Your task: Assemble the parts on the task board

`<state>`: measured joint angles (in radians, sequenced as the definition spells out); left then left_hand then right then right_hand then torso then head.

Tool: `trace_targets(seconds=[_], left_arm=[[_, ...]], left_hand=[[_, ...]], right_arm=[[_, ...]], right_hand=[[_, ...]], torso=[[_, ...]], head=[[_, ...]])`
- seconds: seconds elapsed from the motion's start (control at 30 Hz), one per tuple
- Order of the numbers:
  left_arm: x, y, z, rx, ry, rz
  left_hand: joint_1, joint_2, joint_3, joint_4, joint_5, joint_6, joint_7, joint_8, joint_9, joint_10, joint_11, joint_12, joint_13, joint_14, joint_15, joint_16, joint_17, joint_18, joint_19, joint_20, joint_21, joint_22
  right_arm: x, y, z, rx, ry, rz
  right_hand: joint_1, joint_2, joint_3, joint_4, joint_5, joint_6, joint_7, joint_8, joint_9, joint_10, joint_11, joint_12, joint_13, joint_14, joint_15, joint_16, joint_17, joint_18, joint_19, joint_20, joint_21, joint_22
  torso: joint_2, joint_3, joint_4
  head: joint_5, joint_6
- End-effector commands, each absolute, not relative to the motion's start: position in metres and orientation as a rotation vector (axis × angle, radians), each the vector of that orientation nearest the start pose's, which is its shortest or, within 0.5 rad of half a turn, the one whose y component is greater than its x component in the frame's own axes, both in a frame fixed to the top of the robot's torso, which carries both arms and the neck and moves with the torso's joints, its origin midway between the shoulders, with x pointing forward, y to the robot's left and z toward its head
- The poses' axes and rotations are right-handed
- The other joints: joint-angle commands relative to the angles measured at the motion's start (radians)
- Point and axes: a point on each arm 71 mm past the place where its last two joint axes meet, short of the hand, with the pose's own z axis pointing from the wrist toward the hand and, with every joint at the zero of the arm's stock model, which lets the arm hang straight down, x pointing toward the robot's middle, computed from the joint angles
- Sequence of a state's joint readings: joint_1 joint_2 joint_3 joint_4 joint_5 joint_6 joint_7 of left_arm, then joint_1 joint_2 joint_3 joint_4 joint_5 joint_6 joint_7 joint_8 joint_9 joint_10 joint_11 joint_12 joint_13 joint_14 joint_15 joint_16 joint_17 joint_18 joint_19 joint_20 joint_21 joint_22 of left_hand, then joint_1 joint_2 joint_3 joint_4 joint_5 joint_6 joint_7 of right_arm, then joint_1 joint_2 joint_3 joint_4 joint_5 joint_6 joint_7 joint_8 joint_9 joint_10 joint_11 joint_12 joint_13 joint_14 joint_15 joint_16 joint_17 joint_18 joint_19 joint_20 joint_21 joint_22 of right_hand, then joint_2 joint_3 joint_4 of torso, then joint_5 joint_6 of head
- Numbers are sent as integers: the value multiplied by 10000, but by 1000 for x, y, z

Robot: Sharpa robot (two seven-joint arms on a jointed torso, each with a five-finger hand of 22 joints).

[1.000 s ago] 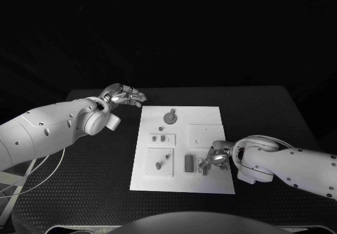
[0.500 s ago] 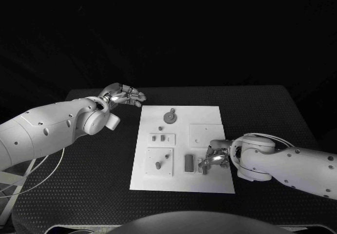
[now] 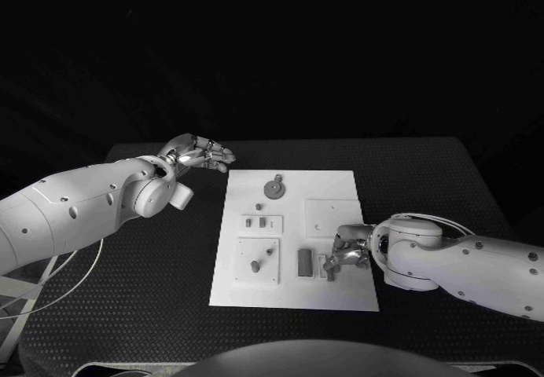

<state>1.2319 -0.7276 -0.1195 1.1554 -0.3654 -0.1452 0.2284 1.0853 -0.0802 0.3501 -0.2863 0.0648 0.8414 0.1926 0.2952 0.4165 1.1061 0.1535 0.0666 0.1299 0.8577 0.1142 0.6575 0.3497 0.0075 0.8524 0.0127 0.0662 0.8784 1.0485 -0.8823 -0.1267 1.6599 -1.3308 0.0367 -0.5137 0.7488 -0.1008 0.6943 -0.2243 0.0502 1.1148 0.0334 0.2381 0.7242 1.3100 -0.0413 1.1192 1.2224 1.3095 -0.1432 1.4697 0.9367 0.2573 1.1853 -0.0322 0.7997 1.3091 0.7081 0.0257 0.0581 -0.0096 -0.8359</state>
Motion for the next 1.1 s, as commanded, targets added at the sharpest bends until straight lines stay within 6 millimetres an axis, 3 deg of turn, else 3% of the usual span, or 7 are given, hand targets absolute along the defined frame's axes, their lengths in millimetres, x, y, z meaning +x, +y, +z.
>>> trace_targets(seconds=[0.03, 0.4, 0.83, 0.93, 1.03, 1.1], left_arm=[[541, 251, -216, -8030, 17131, -12092], [541, 252, -216, -8039, 17179, -12097], [541, 252, -217, -8042, 17184, -12092], [541, 253, -217, -8051, 17183, -12076], [541, 254, -217, -8065, 17186, -12054], [541, 253, -217, -8060, 17190, -12065]], left_hand=[[-74, 17, -42, -21, -60, -49, -4, -52, -10, -36, 7, 35, -17, 0, 50, -42, 18, 3, -27, 64, 35, -10], [-73, 20, -42, -20, -61, -47, -5, -48, -10, -32, 5, 38, -19, 2, 50, -48, 29, 4, -27, 65, 36, -11], [-76, 19, -45, -21, -66, -47, -6, -46, -10, -32, 5, 37, -21, -2, 51, -55, 35, 3, -31, 67, 35, -13], [-76, 19, -45, -20, -67, -47, -6, -46, -10, -32, 5, 37, -21, -2, 52, -56, 36, 3, -32, 67, 35, -13], [-78, 18, -47, -20, -68, -47, -6, -46, -10, -33, 5, 37, -22, -2, 52, -57, 38, 2, -33, 67, 35, -14], [-78, 18, -47, -20, -68, -47, -5, -46, -10, -32, 5, 37, -22, -3, 52, -58, 39, 2, -33, 68, 35, -14]], right_arm=[[398, -218, -313, -1063, 23997, 1836], [398, -231, -313, -1043, 23975, 1479], [396, -241, -311, -1577, 23882, 931], [395, -241, -310, -2052, 23732, 654], [395, -239, -307, -2901, 23284, 218], [394, -235, -305, -3338, 23069, 89]], right_hand=[[-19, 127, -4, -88, -15, -322, 361, -66, -393, 73, -7, 59, 6, -4, 2, 56, -7, 45, -68, 8, 48, 166], [-71, 84, -35, -270, -16, -329, 374, -82, -411, 63, 8, 26, -18, -31, 16, 40, -73, 45, -82, 27, 38, 161], [-209, -387, 70, -136, -16, -338, 390, -113, -451, 34, 24, -50, -74, -62, 37, 6, -188, 45, -80, 43, 3, 142], [-242, -591, 123, -32, -15, -358, 399, -129, -463, -3, 33, -103, -109, -85, 43, -11, -239, 45, -84, 49, -11, 137], [-218, -1208, 452, 521, -17, -437, 438, -180, -493, -125, 69, -252, -207, -174, 74, -56, -398, 45, -87, 62, -46, 129], [-326, -1436, 471, 718, -18, -533, 469, -232, -515, -339, 103, -538, -403, -331, 99, -138, -642, 40, -152, 93, -87, 121]], torso=[[3, 3, -6], [-1, 3, 1], [2, 3, 2], [1, 1, 2], [1, 0, -2], [1, -1, -9]], head=[[-18, -4], [-89, 4], [-134, 25], [-144, 27], [-154, 23], [-158, 24]])
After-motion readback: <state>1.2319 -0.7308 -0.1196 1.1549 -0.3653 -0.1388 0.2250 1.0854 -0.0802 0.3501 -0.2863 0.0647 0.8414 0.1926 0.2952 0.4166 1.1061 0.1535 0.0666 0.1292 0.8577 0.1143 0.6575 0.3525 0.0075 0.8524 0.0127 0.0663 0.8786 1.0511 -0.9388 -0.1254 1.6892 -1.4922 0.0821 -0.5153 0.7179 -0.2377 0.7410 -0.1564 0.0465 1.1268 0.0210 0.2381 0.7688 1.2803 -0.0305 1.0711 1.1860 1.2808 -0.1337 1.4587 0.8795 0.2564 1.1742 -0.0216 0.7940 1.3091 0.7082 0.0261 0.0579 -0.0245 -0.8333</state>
